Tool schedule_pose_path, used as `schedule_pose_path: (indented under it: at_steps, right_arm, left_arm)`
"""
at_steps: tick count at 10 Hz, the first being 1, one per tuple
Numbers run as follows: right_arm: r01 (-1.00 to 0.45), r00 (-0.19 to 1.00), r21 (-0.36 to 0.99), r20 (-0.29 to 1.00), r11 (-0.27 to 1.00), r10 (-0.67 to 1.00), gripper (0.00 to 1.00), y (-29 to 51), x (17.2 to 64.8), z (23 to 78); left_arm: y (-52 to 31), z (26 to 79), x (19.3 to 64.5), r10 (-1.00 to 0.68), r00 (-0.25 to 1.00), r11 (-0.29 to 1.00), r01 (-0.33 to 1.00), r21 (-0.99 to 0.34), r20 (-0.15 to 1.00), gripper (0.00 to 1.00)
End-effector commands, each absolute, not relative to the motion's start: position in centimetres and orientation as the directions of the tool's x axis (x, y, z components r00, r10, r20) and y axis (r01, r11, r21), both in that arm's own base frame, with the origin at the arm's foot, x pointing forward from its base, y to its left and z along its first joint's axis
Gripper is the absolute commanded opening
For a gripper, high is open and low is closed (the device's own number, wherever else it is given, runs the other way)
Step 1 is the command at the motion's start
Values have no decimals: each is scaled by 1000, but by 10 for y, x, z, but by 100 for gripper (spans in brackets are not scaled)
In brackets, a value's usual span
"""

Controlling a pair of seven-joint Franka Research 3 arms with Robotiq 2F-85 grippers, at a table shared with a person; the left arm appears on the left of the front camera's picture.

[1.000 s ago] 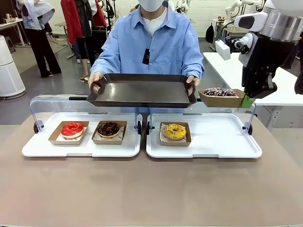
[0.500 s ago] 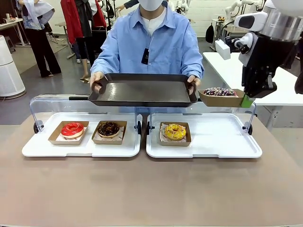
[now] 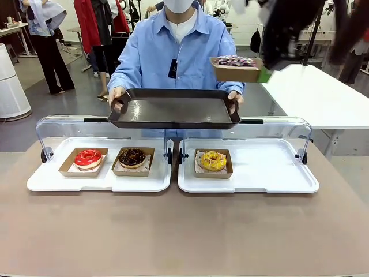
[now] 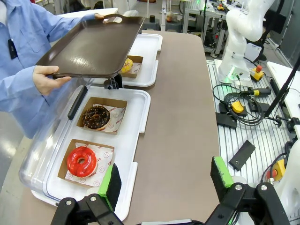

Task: Provide the desired donut to the person.
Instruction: Place the picked Paper togo box onto the Handle tray extended by the person.

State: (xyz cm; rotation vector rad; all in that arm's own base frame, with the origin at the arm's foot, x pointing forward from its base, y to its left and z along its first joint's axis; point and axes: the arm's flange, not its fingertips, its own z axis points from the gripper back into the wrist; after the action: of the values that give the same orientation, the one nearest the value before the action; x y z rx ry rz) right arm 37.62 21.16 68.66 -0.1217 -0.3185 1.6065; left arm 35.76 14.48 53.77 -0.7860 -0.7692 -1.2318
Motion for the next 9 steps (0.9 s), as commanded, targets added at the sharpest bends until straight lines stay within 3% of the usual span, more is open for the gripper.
schedule_pose_path:
  at_steps: [1,4,9]
  right_arm:
    - [-968,-10,-252,122,21,992,2,236,435,677]
    - [-975,-18,-223,136,13,991,2,254,489,652]
    - [-988,-72,-145,107,-56,992,2,259,514,600]
  left_arm:
    - [146,538,358,-486,140,149,986,-76,863,100]
    - [146,538,358,-486,140,149,986,-76,863,100]
    - [146,538,358,-486,140,149,986,-76,863,100]
